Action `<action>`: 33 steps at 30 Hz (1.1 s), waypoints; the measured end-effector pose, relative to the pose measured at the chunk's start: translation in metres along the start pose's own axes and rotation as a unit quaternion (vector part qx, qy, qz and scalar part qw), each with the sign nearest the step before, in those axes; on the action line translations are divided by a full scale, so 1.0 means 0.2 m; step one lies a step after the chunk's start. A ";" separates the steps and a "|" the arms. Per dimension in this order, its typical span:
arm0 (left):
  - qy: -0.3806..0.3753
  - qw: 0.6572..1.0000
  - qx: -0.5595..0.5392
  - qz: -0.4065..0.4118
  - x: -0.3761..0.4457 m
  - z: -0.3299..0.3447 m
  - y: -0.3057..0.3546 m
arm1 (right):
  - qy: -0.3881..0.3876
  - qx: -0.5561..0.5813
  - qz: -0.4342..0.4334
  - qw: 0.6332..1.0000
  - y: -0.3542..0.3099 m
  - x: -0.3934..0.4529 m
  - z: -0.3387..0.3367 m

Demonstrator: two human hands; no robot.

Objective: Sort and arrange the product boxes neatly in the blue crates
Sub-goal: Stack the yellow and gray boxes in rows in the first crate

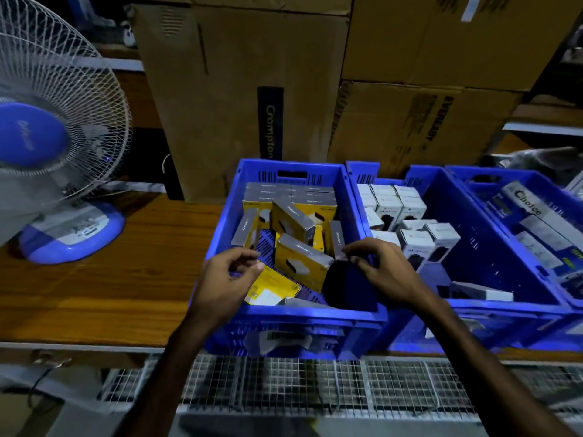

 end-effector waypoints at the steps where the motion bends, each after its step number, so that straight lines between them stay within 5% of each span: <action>1: -0.003 1.000 0.006 0.006 0.02 0.01 0.01 | 0.010 0.008 0.002 1.000 0.01 0.01 -0.01; 17: 0.060 0.982 0.168 0.065 0.26 -0.05 0.12 | -0.013 -0.031 -0.042 0.999 0.06 0.46 0.02; 22: 0.073 0.978 0.182 0.074 0.32 -0.07 0.11 | -0.100 -0.029 -0.031 0.994 0.06 0.65 0.22; 33: -0.049 0.972 0.196 0.119 0.74 0.14 0.07 | -0.294 -0.024 0.190 0.936 0.20 0.81 0.48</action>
Point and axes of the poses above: each hand's wrist, its own x-axis towards the middle knuckle, its own z-axis out of the palm, y = z × x, the point moved 8 cm from there along x, towards the middle knuckle, and after that the axes turned 5 degrees about -z, right-handed, at the moved point
